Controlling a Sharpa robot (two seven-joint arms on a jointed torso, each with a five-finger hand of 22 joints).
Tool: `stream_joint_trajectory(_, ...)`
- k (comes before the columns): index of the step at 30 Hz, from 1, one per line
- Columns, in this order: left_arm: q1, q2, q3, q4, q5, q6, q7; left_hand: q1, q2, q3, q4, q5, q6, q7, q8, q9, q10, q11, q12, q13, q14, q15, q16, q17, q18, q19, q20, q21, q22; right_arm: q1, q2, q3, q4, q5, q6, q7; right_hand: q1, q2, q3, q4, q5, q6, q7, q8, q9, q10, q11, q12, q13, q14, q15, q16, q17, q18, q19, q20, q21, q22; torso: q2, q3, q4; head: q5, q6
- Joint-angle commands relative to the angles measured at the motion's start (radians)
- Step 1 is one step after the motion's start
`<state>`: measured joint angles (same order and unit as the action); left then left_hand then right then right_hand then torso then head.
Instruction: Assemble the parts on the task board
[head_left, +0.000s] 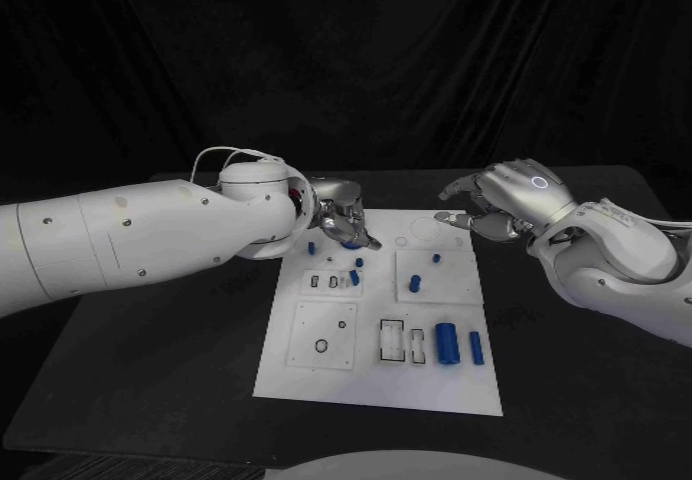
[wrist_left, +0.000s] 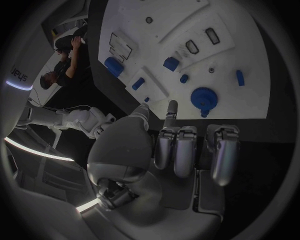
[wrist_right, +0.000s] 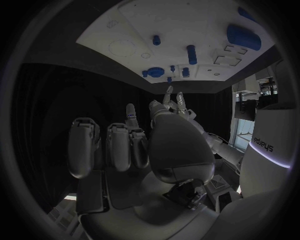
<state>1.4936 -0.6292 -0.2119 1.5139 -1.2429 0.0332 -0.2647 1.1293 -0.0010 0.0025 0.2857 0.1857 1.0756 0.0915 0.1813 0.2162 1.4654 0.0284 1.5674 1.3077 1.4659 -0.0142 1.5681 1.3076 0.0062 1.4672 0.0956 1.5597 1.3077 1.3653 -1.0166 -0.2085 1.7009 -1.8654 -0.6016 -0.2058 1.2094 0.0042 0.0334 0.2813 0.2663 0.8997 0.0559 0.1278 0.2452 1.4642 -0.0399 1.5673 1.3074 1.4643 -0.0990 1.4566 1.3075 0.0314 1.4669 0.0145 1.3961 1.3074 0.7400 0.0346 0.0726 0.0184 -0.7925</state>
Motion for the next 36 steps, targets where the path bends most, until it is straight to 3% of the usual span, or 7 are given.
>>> stream_joint_trajectory(1, 0.003, 0.006, 0.001, -0.005, -0.004, -0.01, 0.012, -0.024, 0.006, -0.013, 0.002, -0.007, 0.06, -0.018, 0.022, 0.018, 0.105, -0.021, 0.003, 0.263, 0.105, -0.019, 0.003, 0.263, -0.005, 0.099, -0.012, 0.008, 0.259, -0.004, 0.001, 0.001, -0.002, -0.007, 0.006, -0.025, -0.001, 0.007, 0.001, 0.004, 0.004, 0.006, -0.001, 0.002, -0.001, 0.099, 0.001, -0.007, 0.251, 0.073, 0.0, 0.003, 0.077, 0.008, 0.04, 0.0, 0.0, 0.211, -0.001, -0.0005, -0.0011, 0.002, -0.004)
stream_joint_trajectory(7, 0.002, 0.017, 0.001, -0.025, -0.004, 0.041, -0.061, -0.066, 0.019, -0.029, 0.003, -0.001, 0.128, -0.048, 0.056, 0.073, 0.105, -0.048, 0.003, 0.263, 0.105, -0.045, 0.003, 0.263, -0.006, 0.104, -0.038, 0.011, 0.263, -0.006, 0.002, 0.001, -0.009, -0.007, 0.015, -0.027, 0.003, 0.01, 0.002, 0.002, 0.014, 0.006, -0.001, 0.0, -0.003, 0.1, 0.001, -0.006, 0.253, 0.073, 0.001, 0.004, 0.078, 0.008, 0.04, 0.0, 0.001, 0.212, 0.0, -0.0015, 0.0011, 0.012, -0.009)
stream_joint_trajectory(9, 0.002, 0.018, 0.001, -0.027, -0.004, 0.052, -0.081, -0.07, 0.02, -0.032, -0.001, 0.015, 0.148, -0.062, 0.083, 0.119, 0.105, -0.06, 0.003, 0.263, 0.105, -0.058, 0.003, 0.263, -0.006, 0.104, -0.05, 0.011, 0.263, -0.008, 0.001, 0.001, -0.01, -0.007, 0.018, -0.028, 0.004, 0.01, 0.002, 0.002, 0.019, 0.006, -0.001, 0.0, -0.003, 0.1, 0.001, -0.006, 0.252, 0.073, 0.001, 0.004, 0.078, 0.008, 0.04, 0.0, 0.001, 0.212, 0.0, -0.0006, -0.0002, 0.015, -0.012)
stream_joint_trajectory(11, 0.002, 0.018, 0.001, -0.029, -0.004, 0.074, -0.104, -0.064, 0.019, -0.031, 0.0, 0.04, 0.146, -0.069, 0.103, 0.163, 0.105, -0.067, 0.003, 0.263, 0.105, -0.065, 0.003, 0.263, -0.006, 0.104, -0.058, 0.011, 0.263, -0.01, 0.001, 0.001, -0.012, -0.007, 0.021, -0.029, 0.006, 0.011, 0.002, 0.001, 0.024, 0.006, -0.001, -0.001, -0.004, 0.1, 0.001, -0.006, 0.252, 0.073, 0.001, 0.004, 0.078, 0.008, 0.04, 0.0, 0.001, 0.212, 0.0, -0.0003, -0.001, 0.017, -0.016)
stream_joint_trajectory(17, 0.001, 0.033, 0.001, -0.045, -0.004, 0.144, -0.153, -0.068, 0.023, -0.03, -0.002, 0.047, 0.132, -0.073, 0.122, 0.219, 0.105, -0.071, 0.003, 0.263, 0.105, -0.069, 0.003, 0.263, -0.006, 0.102, -0.064, 0.01, 0.261, -0.014, -0.002, 0.001, -0.015, -0.007, 0.027, -0.033, 0.013, 0.01, 0.004, -0.002, 0.038, 0.007, -0.001, -0.002, -0.005, 0.096, 0.001, -0.011, 0.246, 0.073, 0.001, 0.003, 0.077, 0.008, 0.04, 0.0, 0.001, 0.212, 0.001, -0.0011, -0.0025, 0.029, -0.023)
stream_joint_trajectory(30, -0.005, 0.034, 0.0, -0.036, -0.004, 0.18, -0.225, -0.09, 0.021, -0.04, 0.003, 0.013, 0.143, -0.081, 0.131, 0.272, 0.105, -0.079, 0.003, 0.263, 0.105, -0.077, 0.003, 0.263, -0.006, 0.104, -0.071, 0.011, 0.263, -0.018, -0.01, 0.001, -0.014, -0.007, 0.03, -0.04, 0.018, 0.012, 0.006, -0.002, 0.06, 0.009, -0.001, -0.003, -0.007, 0.094, 0.001, -0.014, 0.243, 0.073, 0.0, 0.004, 0.077, 0.008, 0.04, -0.001, 0.0, 0.211, -0.001, 0.0, 0.0019, 0.018, -0.043)
stream_joint_trajectory(36, -0.011, 0.035, 0.0, -0.031, -0.004, 0.194, -0.236, -0.093, 0.026, -0.039, 0.0, 0.01, 0.133, -0.078, 0.119, 0.273, 0.105, -0.077, 0.003, 0.263, 0.105, -0.076, 0.003, 0.263, -0.006, 0.104, -0.071, 0.011, 0.263, -0.022, -0.008, 0.001, -0.015, -0.007, 0.028, -0.045, 0.026, 0.013, 0.009, -0.003, 0.084, 0.01, -0.001, -0.005, -0.01, 0.092, 0.001, -0.017, 0.24, 0.073, 0.0, 0.003, 0.076, 0.009, 0.04, -0.001, -0.002, 0.211, 0.001, -0.002, -0.0016, 0.022, -0.046)
